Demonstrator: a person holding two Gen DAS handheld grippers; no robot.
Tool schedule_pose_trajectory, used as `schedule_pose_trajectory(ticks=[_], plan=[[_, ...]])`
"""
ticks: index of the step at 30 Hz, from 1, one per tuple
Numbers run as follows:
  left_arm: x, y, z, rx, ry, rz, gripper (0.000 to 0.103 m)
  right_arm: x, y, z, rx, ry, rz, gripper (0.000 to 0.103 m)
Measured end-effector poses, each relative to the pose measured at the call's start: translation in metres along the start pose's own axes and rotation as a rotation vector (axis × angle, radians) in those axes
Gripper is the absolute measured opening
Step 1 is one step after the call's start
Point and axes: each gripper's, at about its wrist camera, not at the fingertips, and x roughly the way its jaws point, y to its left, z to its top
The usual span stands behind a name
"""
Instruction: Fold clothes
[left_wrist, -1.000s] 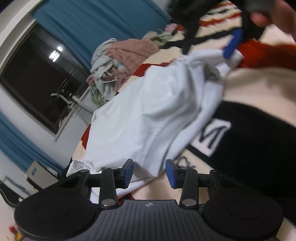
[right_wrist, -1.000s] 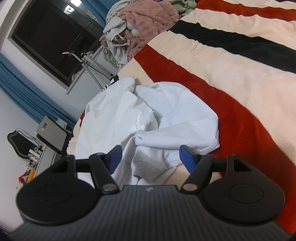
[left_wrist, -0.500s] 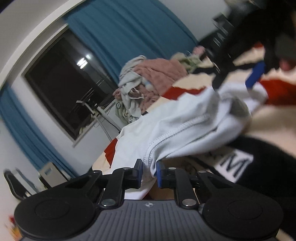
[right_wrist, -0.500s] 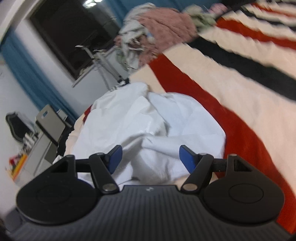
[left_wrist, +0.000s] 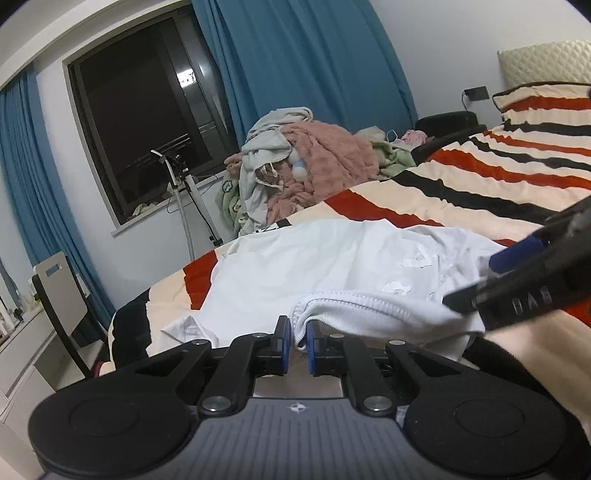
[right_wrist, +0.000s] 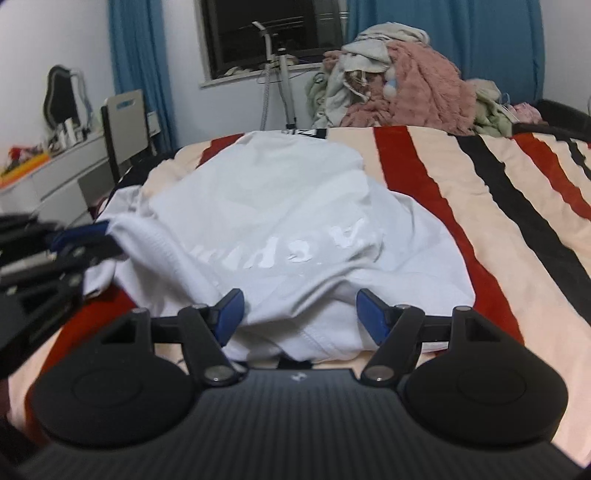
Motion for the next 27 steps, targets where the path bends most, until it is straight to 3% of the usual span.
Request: schedule_pose_trajectory(ticks=[3, 9, 12, 15, 18, 24, 27], plan=[[-0.003, 0.007, 0.0, -0.048, -0.012, -0.007, 0.009, -0.003, 0.02, 0.0, -0.119, -0.051, 0.004, 0.07], [-0.017, 0.036, 0.006, -0.229, -0.062, -0.059, 0.009, -0.026, 0.058, -0.009, -0.372, -0.26, 0.033, 0.07], [-0.025, 0.048, 0.01, -0.294, -0.096, -0.074, 0.009, -0.021, 0.071, -0.015, -0.461, -0.228, 0.04, 0.069], [-0.026, 0.054, 0.014, -0.319, -0.106, -0.065, 0.009, -0.009, 0.076, -0.021, -0.525, -0.191, -0.047, 0.069], [-0.025, 0.055, 0.017, -0.326, -0.102, -0.072, 0.009, -0.015, 0.067, -0.014, -0.452, -0.232, -0.121, 0.069], [-0.026, 0.044, 0.018, -0.307, -0.103, -0.107, 0.009, -0.023, 0.013, 0.008, -0.119, -0.289, -0.232, 0.069], [-0.026, 0.042, 0.017, -0.32, -0.1, -0.126, 0.009, -0.028, 0.001, 0.008, -0.048, -0.288, -0.158, 0.071]])
